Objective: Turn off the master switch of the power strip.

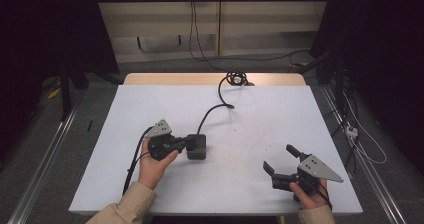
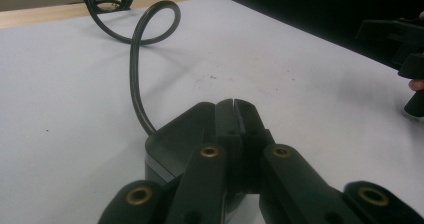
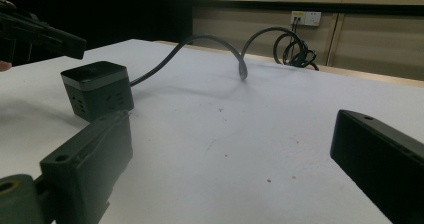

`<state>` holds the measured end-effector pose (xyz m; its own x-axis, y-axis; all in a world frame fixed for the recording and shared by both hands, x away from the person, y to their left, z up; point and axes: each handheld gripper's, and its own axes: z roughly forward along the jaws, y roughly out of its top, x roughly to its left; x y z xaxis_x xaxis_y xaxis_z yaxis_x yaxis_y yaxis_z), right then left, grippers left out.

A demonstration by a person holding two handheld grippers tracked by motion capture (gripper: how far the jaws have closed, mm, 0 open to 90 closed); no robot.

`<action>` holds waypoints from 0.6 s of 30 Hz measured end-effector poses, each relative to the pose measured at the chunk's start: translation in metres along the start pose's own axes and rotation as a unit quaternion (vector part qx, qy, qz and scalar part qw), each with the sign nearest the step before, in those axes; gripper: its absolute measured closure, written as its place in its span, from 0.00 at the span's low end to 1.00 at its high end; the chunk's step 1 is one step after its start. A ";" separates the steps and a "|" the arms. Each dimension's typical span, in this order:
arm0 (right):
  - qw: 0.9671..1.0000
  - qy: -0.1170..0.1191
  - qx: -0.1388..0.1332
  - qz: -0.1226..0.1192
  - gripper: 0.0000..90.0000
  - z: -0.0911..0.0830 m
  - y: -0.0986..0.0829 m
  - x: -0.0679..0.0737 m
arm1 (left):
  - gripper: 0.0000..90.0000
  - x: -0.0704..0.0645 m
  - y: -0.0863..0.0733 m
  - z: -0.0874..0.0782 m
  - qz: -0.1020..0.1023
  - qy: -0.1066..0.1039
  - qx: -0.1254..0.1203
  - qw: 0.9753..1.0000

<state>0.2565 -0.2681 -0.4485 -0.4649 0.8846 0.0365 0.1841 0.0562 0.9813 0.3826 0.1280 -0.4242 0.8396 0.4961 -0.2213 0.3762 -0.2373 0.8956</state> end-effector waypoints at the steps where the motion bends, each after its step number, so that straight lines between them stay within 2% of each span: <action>1: 1.000 0.000 0.000 0.000 0.03 0.000 0.000 0.000 | 1.00 0.000 0.000 0.000 0.000 -0.001 0.001 1.000; 18: 1.000 0.001 0.000 0.000 0.03 0.000 0.000 0.000 | 1.00 -0.001 -0.002 0.004 0.004 -0.002 0.014 1.000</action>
<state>0.2566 -0.2683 -0.4484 -0.4659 0.8841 0.0368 0.1832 0.0557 0.9815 0.3824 0.1248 -0.4269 0.8444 0.4902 -0.2162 0.3804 -0.2644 0.8862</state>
